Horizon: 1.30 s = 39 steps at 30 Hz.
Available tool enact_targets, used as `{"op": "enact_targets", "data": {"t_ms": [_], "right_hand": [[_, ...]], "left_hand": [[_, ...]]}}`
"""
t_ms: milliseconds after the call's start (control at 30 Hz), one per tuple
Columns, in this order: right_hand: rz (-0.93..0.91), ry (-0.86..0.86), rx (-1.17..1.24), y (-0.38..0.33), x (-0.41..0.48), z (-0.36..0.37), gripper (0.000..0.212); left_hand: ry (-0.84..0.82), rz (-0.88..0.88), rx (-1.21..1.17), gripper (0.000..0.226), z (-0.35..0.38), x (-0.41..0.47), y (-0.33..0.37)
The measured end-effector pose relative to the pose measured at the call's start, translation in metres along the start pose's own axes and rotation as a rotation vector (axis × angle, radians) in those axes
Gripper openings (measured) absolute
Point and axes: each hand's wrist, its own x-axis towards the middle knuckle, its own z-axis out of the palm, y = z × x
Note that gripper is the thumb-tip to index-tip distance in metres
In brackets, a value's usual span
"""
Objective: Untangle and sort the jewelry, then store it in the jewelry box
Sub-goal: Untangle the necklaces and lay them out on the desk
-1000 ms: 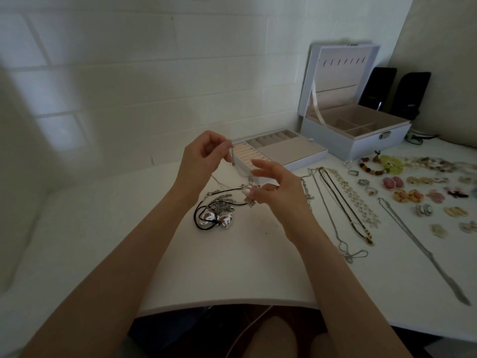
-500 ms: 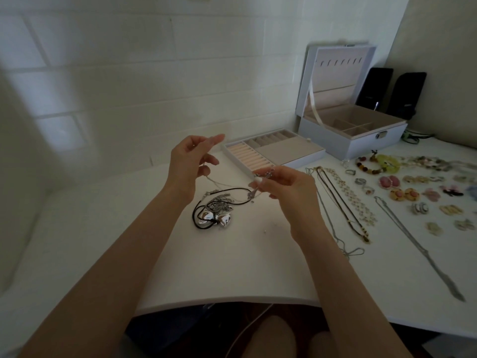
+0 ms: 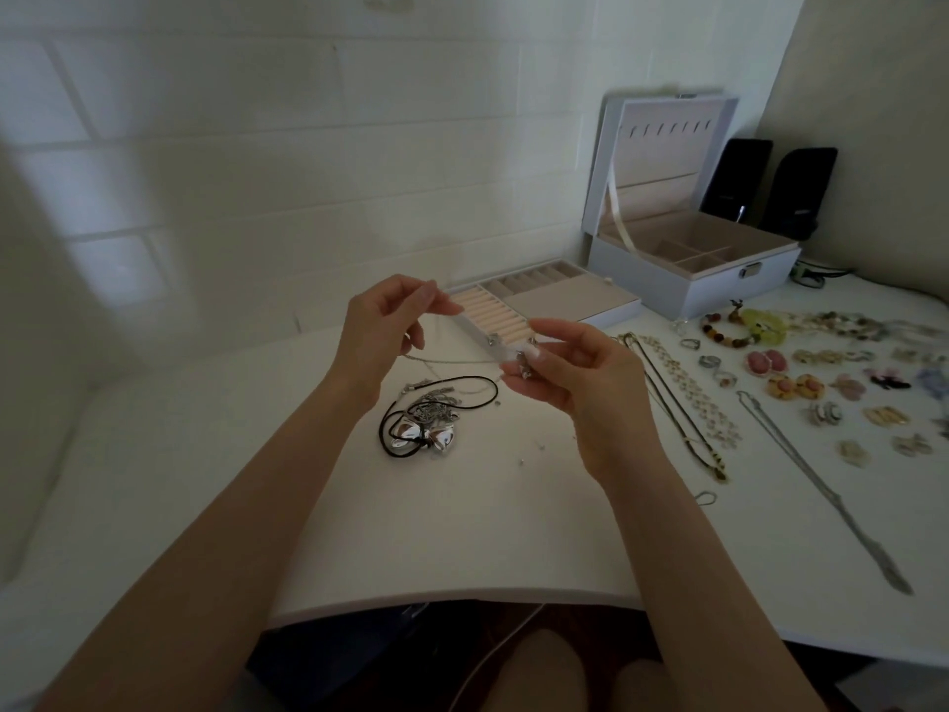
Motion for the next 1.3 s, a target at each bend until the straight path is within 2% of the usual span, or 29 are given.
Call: {"op": "enact_targets", "data": {"t_ms": [100,200,433,667,767,867,1100,1200,1300], "right_hand": [[0.042,-0.061,-0.003,-0.003,-0.001,-0.004,0.038],[0.043,-0.098,-0.105,-0.006,-0.005,-0.003,0.033],[-0.037,0.041,-0.268,-0.016,-0.019,-0.014,0.01],[-0.16,0.137,-0.184,-0.031,-0.038,-0.031,0.004],[-0.158,0.166,-0.125,-0.035,-0.045,-0.038,0.02],[-0.165,0.149,-0.215,-0.037,-0.053,-0.045,0.036],[-0.209,0.132,-0.318,-0.043,-0.08,-0.063,0.003],[-0.234,0.061,-0.382,-0.047,-0.089,-0.069,0.009],[-0.231,-0.021,-0.414,-0.048,-0.092,-0.073,0.004]], "left_hand": [[0.006,0.007,0.004,0.017,0.001,0.0,-0.002],[0.023,0.03,-0.026,0.017,0.001,0.001,-0.003],[-0.086,0.103,0.042,0.02,0.016,-0.006,-0.005],[-0.182,0.117,0.091,0.024,0.037,-0.003,0.017],[-0.208,0.082,0.117,0.022,0.055,0.0,0.024],[-0.206,0.057,0.129,0.019,0.075,0.006,0.023],[-0.224,-0.057,0.228,0.017,0.112,0.021,0.007],[-0.239,-0.127,0.264,0.016,0.124,0.026,-0.003],[-0.237,-0.174,0.273,0.018,0.132,0.03,-0.011]]}}
